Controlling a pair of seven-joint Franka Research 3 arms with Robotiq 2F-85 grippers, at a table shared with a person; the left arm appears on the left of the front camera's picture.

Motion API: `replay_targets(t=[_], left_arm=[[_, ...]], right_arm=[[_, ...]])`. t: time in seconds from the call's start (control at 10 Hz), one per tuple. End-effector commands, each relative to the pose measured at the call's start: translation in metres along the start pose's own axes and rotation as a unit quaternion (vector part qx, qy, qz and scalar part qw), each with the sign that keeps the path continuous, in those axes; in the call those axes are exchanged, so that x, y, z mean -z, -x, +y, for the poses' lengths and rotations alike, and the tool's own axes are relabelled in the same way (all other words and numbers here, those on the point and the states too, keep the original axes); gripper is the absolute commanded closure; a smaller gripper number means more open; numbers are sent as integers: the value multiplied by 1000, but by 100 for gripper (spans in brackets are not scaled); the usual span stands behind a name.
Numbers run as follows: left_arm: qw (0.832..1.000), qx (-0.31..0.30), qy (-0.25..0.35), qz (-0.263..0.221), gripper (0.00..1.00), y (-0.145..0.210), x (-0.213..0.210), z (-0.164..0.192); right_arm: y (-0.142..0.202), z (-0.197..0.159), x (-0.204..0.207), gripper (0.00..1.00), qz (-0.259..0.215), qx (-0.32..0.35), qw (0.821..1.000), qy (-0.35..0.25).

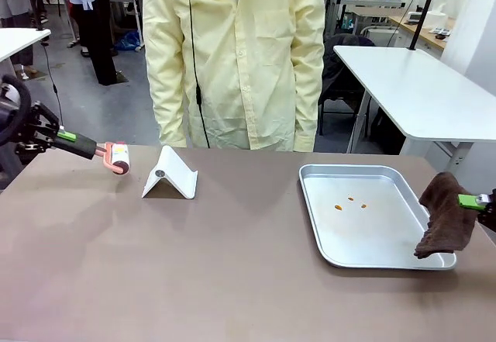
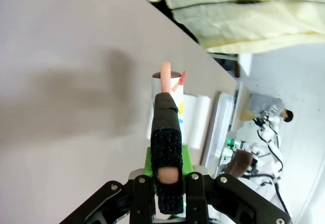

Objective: Clean the surface of the table.
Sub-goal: If a person points to the right, clean the right side of the table with your right hand, and if they point to the left, clean the left side with your left hand.

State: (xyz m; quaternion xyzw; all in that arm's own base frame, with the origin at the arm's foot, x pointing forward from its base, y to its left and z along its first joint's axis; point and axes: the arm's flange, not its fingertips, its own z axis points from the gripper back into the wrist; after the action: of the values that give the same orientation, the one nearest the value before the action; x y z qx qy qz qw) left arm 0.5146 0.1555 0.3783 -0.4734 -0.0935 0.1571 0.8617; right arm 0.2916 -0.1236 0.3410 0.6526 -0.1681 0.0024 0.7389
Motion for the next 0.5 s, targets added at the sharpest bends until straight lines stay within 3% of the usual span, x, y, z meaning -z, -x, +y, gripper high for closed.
replay_targets(t=[0.0,0.4], left_arm=[[996,61,63,-5,78,63,-37,-14],[980,134,140,53,78,174,-99,-3]], right_arm=[[-4,3,3,100,-8,0,1000,-5],[-4,3,3,100,-8,0,1000,-5]])
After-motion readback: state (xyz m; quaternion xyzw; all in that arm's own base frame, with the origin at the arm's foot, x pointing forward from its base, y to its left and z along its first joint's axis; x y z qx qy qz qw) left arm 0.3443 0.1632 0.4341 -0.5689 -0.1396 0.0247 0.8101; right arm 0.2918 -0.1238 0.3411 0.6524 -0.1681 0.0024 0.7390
